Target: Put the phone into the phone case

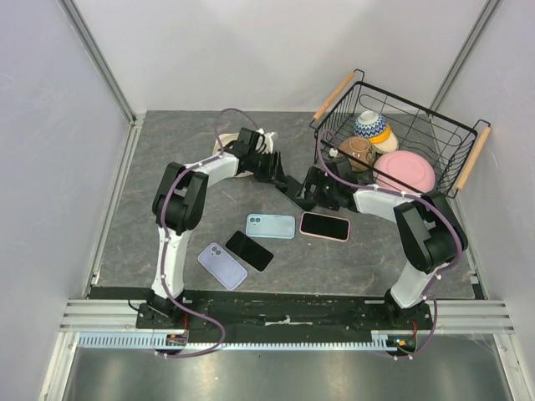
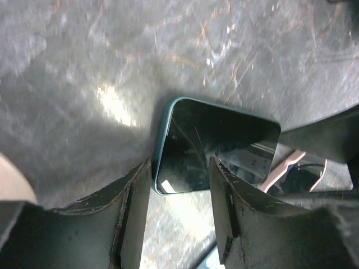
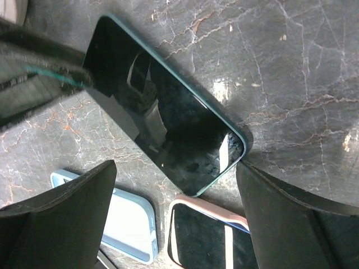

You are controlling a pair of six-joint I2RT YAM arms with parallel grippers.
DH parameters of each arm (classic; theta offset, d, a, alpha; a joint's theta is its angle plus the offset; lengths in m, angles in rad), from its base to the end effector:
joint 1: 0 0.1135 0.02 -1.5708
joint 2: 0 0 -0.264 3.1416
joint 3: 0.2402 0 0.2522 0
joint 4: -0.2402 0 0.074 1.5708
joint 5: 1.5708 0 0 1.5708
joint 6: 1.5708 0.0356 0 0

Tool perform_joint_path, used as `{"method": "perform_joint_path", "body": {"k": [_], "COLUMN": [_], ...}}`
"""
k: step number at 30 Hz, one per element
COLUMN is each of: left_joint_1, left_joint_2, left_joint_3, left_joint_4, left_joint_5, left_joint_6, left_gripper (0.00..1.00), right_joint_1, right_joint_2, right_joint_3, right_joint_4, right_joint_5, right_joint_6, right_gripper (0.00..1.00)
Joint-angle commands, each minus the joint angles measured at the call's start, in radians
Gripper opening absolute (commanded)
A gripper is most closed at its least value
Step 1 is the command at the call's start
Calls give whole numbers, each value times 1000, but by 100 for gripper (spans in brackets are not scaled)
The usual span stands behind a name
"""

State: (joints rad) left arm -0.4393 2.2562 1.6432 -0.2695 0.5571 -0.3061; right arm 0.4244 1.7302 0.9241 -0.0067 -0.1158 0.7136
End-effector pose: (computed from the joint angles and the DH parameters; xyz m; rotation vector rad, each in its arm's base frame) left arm 0.4338 -0.2247 0.1455 0.4253 2.4966 -0.9999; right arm 0.3172 0.1479 0.1595 0.3012 2.4664 0.6543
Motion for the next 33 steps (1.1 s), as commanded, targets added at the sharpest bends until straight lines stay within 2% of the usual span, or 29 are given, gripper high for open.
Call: {"method": "perform_joint_path", "body": {"k": [1, 3, 7, 15, 20, 25, 29, 33], "left_joint_1": [-36, -36, -10, 42, 44, 42, 40, 39], "left_joint_2": [-130, -173, -236, -202, -205, -133, -107, -96], "left_joint_3": [-193, -305, -378, -372, -372, -333, -335, -368], "left_joint_4": [79, 154, 154, 127, 116, 127, 164, 264], "left_joint_5": [72, 46, -39, -22, -71, 35, 131, 208], "left_joint_6": [-79, -106, -137, -157, -150, -166, -189, -246], "left_gripper": [51, 51, 52, 54, 54, 52, 47, 45], "right_joint_1": [22, 27, 27, 27, 27, 27, 27, 25], "right_joint_2": [52, 55, 62, 49, 43, 69, 88, 104], "right_joint_3": [56, 64, 73, 78, 50, 44, 51, 48], "right_joint_4": [8, -16, -44, -113, -121, -102, -81, -50], "right_joint_5": [-64, -65, -59, -15, -12, -53, -90, -131], "right_joint_6": [-31, -46, -65, -91, -92, -91, -89, -75], "right_gripper": [95, 94, 95, 95, 95, 93, 89, 87]}}
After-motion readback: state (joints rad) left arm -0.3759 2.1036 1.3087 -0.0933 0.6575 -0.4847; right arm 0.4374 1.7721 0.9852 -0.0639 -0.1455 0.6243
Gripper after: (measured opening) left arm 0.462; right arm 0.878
